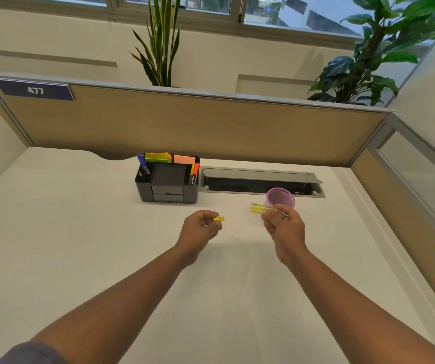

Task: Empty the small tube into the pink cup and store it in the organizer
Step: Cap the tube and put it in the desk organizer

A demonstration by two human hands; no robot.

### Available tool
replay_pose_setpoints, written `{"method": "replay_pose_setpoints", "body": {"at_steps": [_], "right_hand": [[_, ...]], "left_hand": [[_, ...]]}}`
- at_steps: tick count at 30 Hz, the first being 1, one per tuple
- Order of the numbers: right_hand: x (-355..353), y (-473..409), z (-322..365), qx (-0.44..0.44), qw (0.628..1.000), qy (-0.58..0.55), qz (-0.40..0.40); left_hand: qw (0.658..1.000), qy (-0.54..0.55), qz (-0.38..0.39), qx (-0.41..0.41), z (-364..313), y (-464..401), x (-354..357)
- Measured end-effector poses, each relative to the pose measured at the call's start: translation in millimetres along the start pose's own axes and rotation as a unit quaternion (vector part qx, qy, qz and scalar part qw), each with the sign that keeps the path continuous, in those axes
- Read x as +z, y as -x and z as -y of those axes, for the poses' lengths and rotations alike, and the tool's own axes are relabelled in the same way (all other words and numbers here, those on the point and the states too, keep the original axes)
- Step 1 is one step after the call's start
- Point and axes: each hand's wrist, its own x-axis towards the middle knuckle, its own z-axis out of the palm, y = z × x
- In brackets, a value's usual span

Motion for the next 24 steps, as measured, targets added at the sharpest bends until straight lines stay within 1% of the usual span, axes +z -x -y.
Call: {"method": "replay_pose_setpoints", "body": {"at_steps": [3, 6, 13, 19, 24], "right_hand": [[10.4, 28.0, -10.6, 0.026, 0.997, -0.004, 0.068], [17.9, 46.4, -18.8, 0.044, 0.993, 0.013, 0.107], [25.2, 67.0, -29.6, 0.072, 0.986, 0.032, 0.149], [25.6, 72.0, -33.9, 0.096, 0.981, 0.007, 0.167], [27.0, 74.1, -30.2, 0.086, 0.978, 0.031, 0.186]], "left_hand": [[1.0, 0.01, -0.008, 0.011, -9.5, 19.5, -4.7], [0.999, 0.023, -0.019, 0.018, -12.3, 35.4, -11.3], [0.999, 0.027, -0.035, 0.011, -14.2, 58.7, -25.1], [0.999, 0.018, -0.031, 0.016, -16.9, 69.2, -27.7], [0.999, 0.01, -0.04, 0.013, -21.7, 73.3, -29.7]]}}
